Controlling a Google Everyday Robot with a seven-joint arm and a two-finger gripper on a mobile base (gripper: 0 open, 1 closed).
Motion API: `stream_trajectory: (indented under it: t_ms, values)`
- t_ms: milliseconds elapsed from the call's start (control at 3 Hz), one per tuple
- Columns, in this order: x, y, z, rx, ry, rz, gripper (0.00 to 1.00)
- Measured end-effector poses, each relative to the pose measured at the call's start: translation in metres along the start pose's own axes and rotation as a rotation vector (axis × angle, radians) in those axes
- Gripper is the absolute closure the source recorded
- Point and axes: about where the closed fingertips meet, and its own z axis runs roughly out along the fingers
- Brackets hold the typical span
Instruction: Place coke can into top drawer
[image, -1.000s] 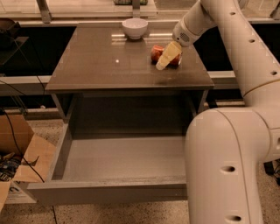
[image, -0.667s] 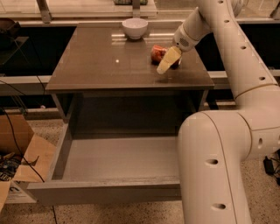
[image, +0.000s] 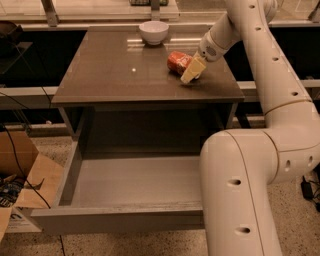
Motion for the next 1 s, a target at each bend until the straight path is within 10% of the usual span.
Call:
stream_trajectory:
  t_ms: [1000]
  values:
    - [-0.040, 0.028, -0.040, -0.038, -0.061, -0.117, 1.00]
